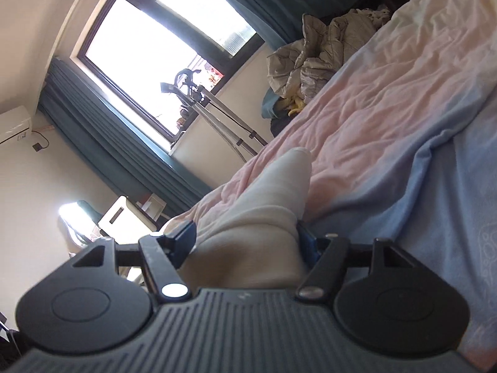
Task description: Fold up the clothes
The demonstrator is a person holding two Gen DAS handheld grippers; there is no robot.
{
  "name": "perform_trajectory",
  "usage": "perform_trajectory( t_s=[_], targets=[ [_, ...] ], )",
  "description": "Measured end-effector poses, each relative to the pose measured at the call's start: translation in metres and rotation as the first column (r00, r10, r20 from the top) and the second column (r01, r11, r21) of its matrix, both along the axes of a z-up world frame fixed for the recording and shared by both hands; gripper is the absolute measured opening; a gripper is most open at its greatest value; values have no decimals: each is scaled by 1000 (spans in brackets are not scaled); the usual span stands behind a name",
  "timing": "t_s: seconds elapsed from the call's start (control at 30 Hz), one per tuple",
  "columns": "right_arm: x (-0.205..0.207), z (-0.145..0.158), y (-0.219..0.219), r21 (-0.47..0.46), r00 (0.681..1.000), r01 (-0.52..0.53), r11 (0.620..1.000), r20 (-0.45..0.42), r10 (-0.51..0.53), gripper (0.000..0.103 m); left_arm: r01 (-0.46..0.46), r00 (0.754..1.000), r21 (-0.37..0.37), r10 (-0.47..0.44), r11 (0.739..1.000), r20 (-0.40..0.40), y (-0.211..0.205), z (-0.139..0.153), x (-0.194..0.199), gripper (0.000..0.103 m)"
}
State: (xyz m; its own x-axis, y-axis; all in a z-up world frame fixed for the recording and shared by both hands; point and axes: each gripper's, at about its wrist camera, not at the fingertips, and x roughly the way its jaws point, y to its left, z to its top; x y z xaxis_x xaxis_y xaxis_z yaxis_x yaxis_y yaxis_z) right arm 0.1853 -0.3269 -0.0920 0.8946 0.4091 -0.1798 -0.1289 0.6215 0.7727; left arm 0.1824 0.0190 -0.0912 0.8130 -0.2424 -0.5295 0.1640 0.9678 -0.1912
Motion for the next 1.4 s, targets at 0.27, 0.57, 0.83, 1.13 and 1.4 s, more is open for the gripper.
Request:
perform_trajectory(
  t_s=[0.27, 0.57, 0.83, 1.13, 1.4],
  targets=[
    [21, -39, -2, -39, 982, 25, 999, -186, -32, 69, 9, 1000, 65, -10, 998, 11, -11, -3, -1, 66],
    [14, -8, 8, 47, 1000, -4, 999, 18, 4, 73, -12, 1000, 64, 11, 998, 18, -11, -5, -2, 66],
    [30, -40, 4, 69, 977, 18, 997, -215, -3, 65, -29, 999, 97, 25, 995, 45, -19, -4, -9, 66],
    [-6, 17, 4, 18, 983, 67, 998, -170, -63, 27, -80, 991, 102, 69, 992, 114, -23, 49, -49, 76],
    [-58, 75, -32, -19, 982, 179, 984, -51, -180, 26, -102, 977, 133, 74, 986, 197, -53, 93, -61, 85]
  ],
)
